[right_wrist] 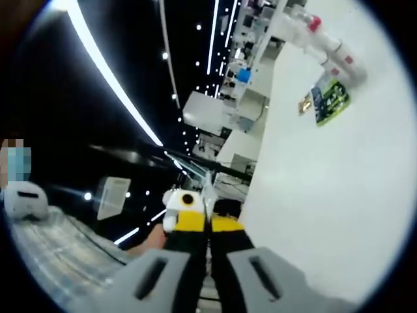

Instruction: Arrange the skincare products in the storage area until every visible bottle or jar stands upright without overlapping.

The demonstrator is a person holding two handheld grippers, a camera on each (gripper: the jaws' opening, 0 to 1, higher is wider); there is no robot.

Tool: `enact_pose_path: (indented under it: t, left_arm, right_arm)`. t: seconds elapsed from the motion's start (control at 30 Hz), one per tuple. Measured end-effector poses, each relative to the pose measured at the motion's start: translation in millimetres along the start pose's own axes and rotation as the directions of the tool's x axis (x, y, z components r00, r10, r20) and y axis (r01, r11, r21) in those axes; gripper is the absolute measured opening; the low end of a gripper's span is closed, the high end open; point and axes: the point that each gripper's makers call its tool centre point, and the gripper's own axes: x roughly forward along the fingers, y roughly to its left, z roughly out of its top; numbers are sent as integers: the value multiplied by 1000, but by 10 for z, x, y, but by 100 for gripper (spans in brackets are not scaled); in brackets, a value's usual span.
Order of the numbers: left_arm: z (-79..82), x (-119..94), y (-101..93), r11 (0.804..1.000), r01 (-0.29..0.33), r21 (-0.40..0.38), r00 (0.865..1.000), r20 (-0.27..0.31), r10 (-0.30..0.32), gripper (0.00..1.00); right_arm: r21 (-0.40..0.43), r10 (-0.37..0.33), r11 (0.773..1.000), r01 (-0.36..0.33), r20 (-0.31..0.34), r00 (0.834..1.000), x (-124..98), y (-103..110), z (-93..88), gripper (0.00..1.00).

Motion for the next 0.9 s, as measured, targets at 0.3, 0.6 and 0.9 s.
enact_pose_path:
  t: [0.3,0.6,0.9]
  left_arm:
    - [101,-41,-70,997,63,-54,995,75,-59,0]
    - [186,-35,-47,994,81,-77,991,115,-72,1]
    - [133,-6,-26,997,63,-43,997,36,-61,3]
  right_arm:
    - [-55,2,998,0,36,999,65,41,57,3]
    - [-20,20,1000,-19,37,999,63,28,82,0]
    - [26,31,999,-33,62,998,-17,13,141,0]
